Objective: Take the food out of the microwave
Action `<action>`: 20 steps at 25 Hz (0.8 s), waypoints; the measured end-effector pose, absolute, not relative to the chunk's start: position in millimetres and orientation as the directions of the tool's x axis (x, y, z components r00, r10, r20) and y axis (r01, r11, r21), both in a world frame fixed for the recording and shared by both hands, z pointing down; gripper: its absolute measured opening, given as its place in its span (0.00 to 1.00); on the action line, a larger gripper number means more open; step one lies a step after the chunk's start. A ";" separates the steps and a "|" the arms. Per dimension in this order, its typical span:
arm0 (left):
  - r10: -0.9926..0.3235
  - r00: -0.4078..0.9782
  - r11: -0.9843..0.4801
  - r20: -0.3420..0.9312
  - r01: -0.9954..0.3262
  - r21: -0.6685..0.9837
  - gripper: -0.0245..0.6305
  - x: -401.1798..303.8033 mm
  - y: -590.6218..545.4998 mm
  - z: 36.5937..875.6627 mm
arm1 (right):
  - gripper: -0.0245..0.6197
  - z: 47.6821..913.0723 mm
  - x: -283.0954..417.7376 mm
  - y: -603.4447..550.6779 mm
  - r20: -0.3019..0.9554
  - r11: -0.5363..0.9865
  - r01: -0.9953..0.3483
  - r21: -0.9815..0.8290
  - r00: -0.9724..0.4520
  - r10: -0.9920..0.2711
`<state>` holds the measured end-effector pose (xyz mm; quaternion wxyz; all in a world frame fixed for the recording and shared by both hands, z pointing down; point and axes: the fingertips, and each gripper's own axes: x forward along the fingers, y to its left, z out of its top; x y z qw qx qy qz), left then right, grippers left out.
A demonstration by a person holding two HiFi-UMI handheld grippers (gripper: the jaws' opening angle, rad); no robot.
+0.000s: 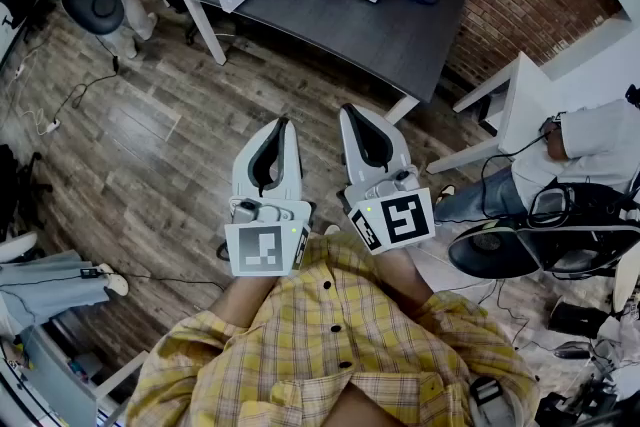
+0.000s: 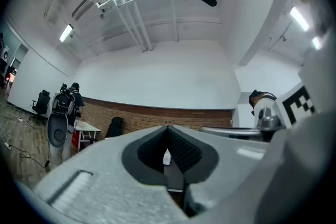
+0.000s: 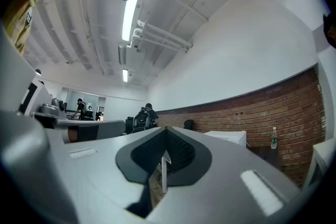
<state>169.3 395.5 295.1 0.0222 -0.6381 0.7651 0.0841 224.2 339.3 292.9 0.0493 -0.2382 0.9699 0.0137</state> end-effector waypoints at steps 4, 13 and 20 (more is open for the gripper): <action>-0.971 -0.192 0.180 -0.140 -0.979 0.094 0.04 175.6 392.8 297.7 | 0.04 296.7 230.5 337.4 -0.104 0.892 -0.453 0.000 -0.887 -0.450; -0.962 -0.238 0.231 -0.135 -0.971 0.065 0.04 195.4 377.5 305.4 | 0.04 301.0 253.5 314.3 -0.114 0.911 -0.411 -0.039 -0.904 -0.412; -0.956 -0.266 0.267 -0.124 -0.964 0.011 0.04 224.1 363.0 304.3 | 0.04 310.9 277.5 298.6 -0.107 0.922 -0.385 -0.054 -0.915 -0.388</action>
